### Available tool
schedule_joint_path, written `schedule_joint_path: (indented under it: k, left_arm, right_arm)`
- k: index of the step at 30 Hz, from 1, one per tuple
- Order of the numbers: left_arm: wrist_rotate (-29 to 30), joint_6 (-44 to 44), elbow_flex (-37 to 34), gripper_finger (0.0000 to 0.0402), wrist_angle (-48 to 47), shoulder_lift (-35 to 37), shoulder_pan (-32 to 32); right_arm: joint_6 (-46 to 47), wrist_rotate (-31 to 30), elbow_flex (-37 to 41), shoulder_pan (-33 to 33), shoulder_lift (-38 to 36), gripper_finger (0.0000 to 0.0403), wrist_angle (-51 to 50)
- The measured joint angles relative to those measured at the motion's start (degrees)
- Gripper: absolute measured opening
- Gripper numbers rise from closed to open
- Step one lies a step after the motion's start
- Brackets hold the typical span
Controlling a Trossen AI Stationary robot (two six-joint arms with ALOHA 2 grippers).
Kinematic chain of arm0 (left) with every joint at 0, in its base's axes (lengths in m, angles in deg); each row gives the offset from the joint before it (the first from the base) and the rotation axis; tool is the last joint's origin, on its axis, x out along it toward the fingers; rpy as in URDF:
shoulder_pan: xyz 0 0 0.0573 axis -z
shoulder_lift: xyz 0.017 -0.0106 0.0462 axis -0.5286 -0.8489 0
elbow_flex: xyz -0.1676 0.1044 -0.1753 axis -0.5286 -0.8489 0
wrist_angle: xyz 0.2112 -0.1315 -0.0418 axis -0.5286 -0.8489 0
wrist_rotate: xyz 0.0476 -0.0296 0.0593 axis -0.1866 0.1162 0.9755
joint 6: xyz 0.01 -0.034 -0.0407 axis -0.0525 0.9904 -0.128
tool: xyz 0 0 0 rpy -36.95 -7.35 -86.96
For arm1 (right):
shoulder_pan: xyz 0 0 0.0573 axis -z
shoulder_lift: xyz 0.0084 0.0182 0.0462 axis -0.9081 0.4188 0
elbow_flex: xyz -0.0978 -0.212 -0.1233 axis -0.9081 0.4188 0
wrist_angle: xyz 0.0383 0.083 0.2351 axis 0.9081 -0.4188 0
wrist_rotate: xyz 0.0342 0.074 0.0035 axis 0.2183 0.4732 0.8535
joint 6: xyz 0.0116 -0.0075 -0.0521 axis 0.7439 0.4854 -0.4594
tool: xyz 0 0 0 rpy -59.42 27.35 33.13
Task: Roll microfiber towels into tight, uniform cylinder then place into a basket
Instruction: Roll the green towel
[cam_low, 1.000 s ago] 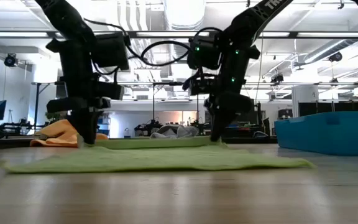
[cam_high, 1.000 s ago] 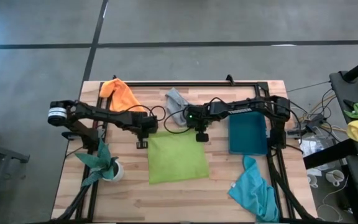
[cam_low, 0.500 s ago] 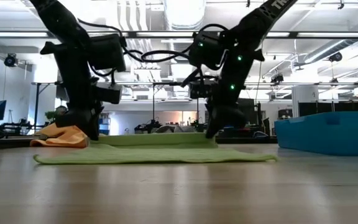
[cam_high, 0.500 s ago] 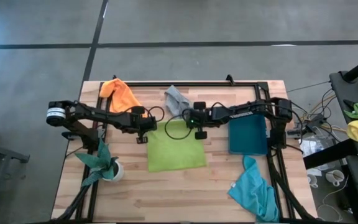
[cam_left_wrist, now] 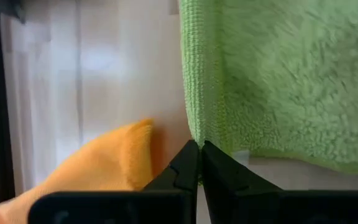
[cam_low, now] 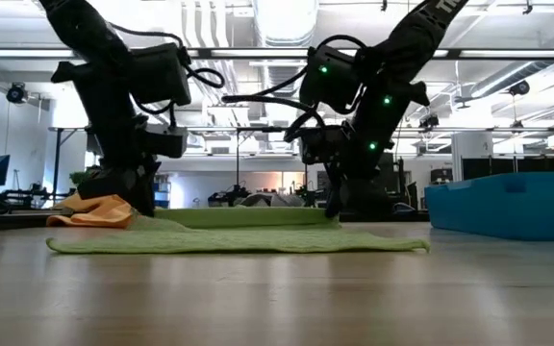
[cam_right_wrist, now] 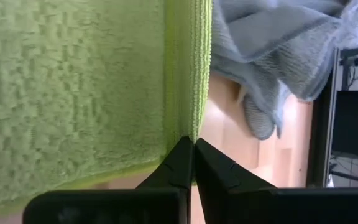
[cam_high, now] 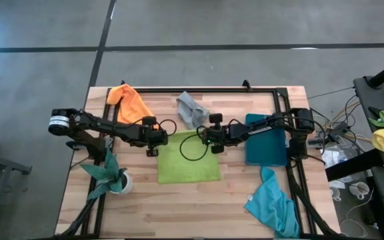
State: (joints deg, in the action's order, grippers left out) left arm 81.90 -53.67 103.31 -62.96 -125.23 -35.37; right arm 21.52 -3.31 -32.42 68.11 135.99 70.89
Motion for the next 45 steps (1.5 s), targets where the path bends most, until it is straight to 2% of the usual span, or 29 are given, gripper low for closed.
schedule_joint_path:
  k: [9,11,15,19,23,28,35,40,45]
  left_arm:
    - [-0.41,-1.91,-0.63,0.0000,0.53,0.15,1.28]
    - [-2.22,-3.91,-0.61,0.0000,0.61,0.15,1.24]
    - [-11.57,-7.08,-1.06,0.0000,1.35,0.15,1.24]
    - [-12.84,-7.10,-1.57,0.0000,1.49,0.23,1.22]
    - [-12.96,-7.09,-1.47,0.0003,1.23,0.26,1.22]
    - [-13.17,-7.07,-0.92,0.0039,0.38,0.33,1.22]
    - [-13.88,-9.19,0.57,0.0118,-1.91,3.26,1.22]
    - [-14.14,-11.01,1.22,0.0157,-6.38,6.83,1.22]
    - [-16.52,-10.99,1.22,0.0168,-10.30,10.52,1.22]
  right_arm:
    - [-1.32,1.72,0.78,-1.48,0.00,0.0009,-0.23]
    - [-1.40,1.86,0.78,-1.52,0.00,0.0009,-0.39]
    - [-2.45,2.36,0.82,-1.46,0.00,0.0009,-0.48]
    - [-2.66,5.75,1.10,-1.48,-0.02,0.0010,-0.53]
    - [-2.16,7.50,1.30,-1.46,-0.07,0.0028,-0.54]
    - [-1.25,7.69,1.01,-1.35,-0.11,0.0071,-0.83]
    - [-0.74,8.90,-0.91,-1.30,-0.20,0.0137,-4.71]
    - [-1.24,9.81,-1.41,-1.35,-0.44,0.0152,-5.57]
    - [-2.61,9.83,-1.45,-1.35,-0.76,0.0148,-6.11]
